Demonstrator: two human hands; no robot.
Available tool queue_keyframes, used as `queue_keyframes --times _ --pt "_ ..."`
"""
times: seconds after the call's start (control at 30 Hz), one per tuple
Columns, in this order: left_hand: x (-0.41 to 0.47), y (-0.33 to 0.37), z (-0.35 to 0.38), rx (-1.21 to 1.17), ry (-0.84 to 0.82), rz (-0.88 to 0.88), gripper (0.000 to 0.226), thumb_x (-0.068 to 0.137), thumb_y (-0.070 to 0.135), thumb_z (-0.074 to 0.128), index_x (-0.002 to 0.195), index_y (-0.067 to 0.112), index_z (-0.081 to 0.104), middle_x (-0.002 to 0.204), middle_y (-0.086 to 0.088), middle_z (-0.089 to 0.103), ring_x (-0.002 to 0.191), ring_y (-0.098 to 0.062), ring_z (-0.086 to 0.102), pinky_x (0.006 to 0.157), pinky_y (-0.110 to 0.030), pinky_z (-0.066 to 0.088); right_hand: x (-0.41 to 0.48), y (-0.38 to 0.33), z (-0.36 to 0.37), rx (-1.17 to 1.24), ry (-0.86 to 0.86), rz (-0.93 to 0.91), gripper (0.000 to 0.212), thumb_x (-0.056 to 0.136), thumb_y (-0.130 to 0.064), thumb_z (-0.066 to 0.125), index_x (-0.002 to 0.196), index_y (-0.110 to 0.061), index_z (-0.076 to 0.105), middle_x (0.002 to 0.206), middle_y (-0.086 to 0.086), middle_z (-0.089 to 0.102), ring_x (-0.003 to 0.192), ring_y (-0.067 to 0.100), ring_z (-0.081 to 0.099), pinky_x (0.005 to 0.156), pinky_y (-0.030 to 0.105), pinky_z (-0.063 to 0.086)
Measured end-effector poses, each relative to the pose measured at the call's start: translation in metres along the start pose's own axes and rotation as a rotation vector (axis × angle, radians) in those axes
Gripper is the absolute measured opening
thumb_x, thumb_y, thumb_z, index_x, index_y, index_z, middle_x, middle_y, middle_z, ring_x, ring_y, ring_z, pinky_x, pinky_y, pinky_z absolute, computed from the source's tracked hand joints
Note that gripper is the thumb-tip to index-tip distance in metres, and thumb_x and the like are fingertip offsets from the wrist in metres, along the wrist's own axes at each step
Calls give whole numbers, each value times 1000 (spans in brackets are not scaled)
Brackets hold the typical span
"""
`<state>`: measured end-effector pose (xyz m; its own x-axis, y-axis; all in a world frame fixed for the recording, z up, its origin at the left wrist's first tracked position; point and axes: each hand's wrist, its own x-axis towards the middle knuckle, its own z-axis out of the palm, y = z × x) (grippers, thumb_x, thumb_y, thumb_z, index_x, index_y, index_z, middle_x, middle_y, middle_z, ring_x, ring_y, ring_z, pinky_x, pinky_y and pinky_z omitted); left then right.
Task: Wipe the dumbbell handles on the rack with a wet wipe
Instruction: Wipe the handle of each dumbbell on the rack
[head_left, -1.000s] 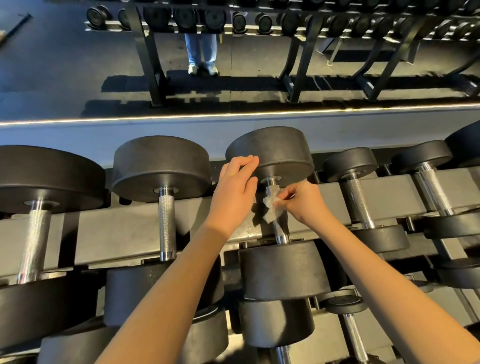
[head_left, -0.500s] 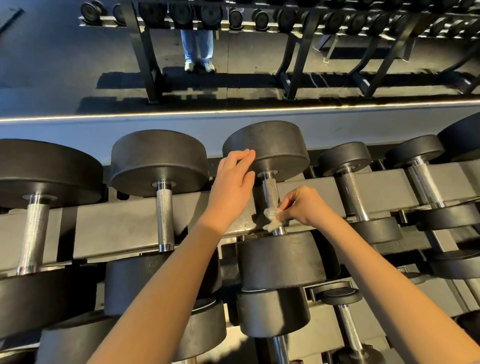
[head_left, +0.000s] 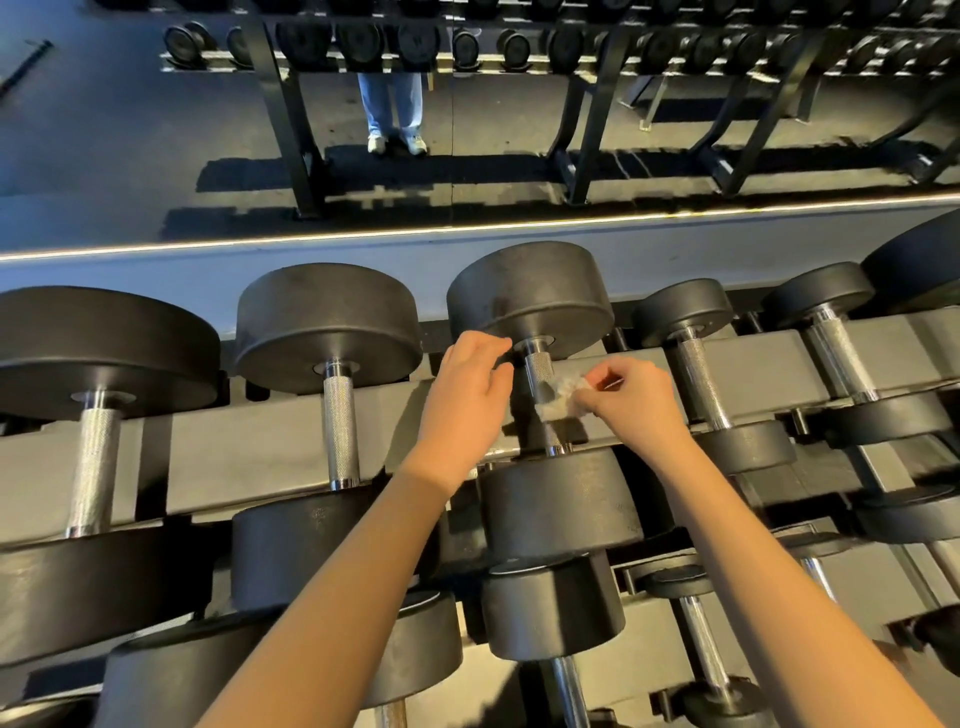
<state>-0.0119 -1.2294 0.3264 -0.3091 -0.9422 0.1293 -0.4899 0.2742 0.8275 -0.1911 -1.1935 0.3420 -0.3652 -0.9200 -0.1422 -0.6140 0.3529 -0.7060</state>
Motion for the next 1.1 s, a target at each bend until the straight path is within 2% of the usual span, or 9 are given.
queue_keyframes --times 0.07,0.23,0.33,0.43,0.53,0.67,0.83,1.0,1.1 --pt "-23 5 5 -59 -3 6 32 100 20 44 131 17 54 115 14 45 99 -3 49 92 -18 40 -15 -1 -4 100 132 -57 8 78 -11 72 81 -15 66 77 -3 63 73 8 56 65 17 43" --pt "-81 17 15 -121 40 27 24 99 17 45 115 17 63 107 12 53 102 -2 53 92 -21 44 -71 -3 -10 312 301 -100 8 82 -7 68 83 -14 64 75 -5 61 65 -6 55 61 6 43" --pt "-125 25 24 -163 106 60 20 96 13 46 98 16 66 96 12 57 92 0 55 80 -12 41 -109 11 -3 372 420 -84 9 82 -7 68 85 -15 65 77 0 62 66 1 56 61 9 45" --pt "-171 18 42 -192 24 34 17 95 10 49 94 18 65 93 17 54 91 2 55 80 -12 42 -146 37 10 425 484 -36 14 82 -9 68 86 -21 64 81 -2 62 71 2 56 64 10 44" --pt "-206 -6 65 -117 -92 -42 19 96 15 48 100 23 65 96 23 51 95 4 53 85 -14 42 -180 68 25 455 479 20 18 82 -3 68 82 -21 63 76 -1 61 65 -2 53 60 8 42" --pt "-229 -32 87 16 -256 -154 29 99 18 44 123 23 59 120 12 55 112 1 49 103 -21 39 -209 111 44 412 393 124 18 80 -3 70 80 -20 63 75 0 62 65 0 55 58 9 43" --pt "-236 -59 114 200 -414 -146 43 101 22 40 144 21 38 148 7 37 136 -7 31 111 -19 20 -227 167 68 285 266 195 12 78 -9 71 79 -18 63 75 1 63 72 14 58 64 25 47" --pt "-238 -89 150 349 -453 -124 53 101 26 40 150 18 24 158 3 20 145 -14 16 118 -34 18 -242 218 97 183 154 188 10 77 -10 73 79 -16 65 75 1 63 69 15 58 63 24 46" --pt "-245 -107 166 418 -365 -49 54 99 25 45 150 15 27 157 1 21 143 -17 19 117 -33 21 -251 246 111 134 106 167 12 76 -9 72 79 -17 64 78 1 63 70 14 57 61 19 42"
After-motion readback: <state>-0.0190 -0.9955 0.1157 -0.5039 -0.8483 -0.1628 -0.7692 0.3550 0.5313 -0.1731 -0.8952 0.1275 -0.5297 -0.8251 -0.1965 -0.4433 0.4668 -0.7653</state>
